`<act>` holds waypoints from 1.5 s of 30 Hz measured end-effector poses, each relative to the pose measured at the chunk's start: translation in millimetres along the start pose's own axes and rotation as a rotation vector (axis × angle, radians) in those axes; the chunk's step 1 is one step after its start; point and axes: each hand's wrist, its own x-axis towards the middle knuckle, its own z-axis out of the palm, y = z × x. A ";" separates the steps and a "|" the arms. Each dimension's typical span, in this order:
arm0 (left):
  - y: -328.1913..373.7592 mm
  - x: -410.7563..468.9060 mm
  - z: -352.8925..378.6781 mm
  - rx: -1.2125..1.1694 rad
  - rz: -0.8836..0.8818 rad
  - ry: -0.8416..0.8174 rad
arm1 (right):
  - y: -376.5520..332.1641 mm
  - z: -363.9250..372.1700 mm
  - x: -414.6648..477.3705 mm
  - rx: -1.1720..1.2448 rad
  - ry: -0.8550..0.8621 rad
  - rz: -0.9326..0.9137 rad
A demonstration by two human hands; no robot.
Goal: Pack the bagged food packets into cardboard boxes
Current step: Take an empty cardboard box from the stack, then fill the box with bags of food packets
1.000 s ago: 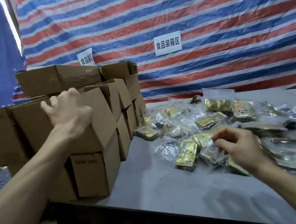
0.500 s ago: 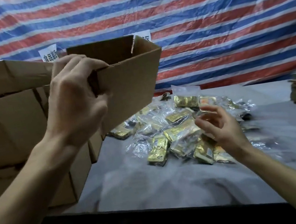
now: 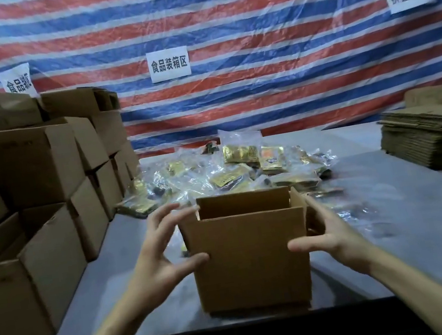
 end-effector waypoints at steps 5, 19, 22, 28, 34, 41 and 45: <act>-37.8 11.8 24.1 -0.399 -0.381 -0.122 | 4.5 1.8 17.0 -0.039 -0.062 -0.002; -68.0 7.5 75.0 -0.454 -0.301 0.063 | 54.2 -74.1 -6.9 -1.114 -0.087 0.404; -63.8 6.1 77.7 -0.451 -0.313 0.088 | 53.5 -71.4 -7.5 -1.179 0.045 0.357; -62.6 6.4 77.0 -0.453 -0.291 0.086 | 14.3 -83.4 21.5 -1.091 0.248 0.330; -65.0 7.1 78.5 -0.461 -0.309 0.104 | -43.0 -96.3 62.8 -1.128 0.342 0.281; -72.6 7.4 77.9 -0.429 -0.321 0.103 | -104.9 -100.6 93.9 -0.973 0.561 0.077; -75.8 7.1 79.2 -0.448 -0.334 0.111 | -139.6 -93.1 109.1 -0.824 0.650 -0.124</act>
